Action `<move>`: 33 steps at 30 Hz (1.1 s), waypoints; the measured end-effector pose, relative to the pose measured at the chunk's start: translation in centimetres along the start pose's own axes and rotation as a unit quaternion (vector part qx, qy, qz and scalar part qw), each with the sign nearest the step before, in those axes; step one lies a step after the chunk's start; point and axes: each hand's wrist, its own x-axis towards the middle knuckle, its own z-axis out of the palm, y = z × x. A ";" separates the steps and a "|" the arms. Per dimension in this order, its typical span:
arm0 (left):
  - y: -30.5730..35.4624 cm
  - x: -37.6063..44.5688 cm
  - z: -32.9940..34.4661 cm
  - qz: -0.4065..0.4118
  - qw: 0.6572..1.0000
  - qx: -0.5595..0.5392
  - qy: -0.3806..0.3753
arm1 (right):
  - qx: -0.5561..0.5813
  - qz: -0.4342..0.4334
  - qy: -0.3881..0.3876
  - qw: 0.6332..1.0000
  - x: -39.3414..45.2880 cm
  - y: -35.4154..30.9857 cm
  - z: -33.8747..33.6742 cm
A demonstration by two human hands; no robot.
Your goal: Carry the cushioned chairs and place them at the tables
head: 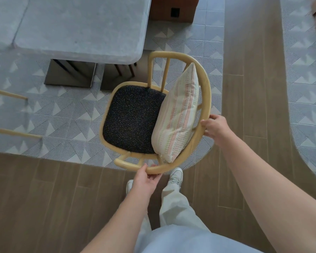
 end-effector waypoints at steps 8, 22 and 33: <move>9.4 -0.2 -9.8 0.038 0.998 0.003 0.055 | 0.061 0.062 -0.064 0.994 -8.6 6.3 8.3; 24.5 -0.5 -21.3 0.097 0.994 0.023 0.047 | 0.065 0.100 -0.048 0.992 -17.8 12.0 23.7; 22.5 -1.2 -22.1 0.170 0.976 0.070 0.116 | 0.132 0.114 -0.002 0.985 -19.5 12.7 25.8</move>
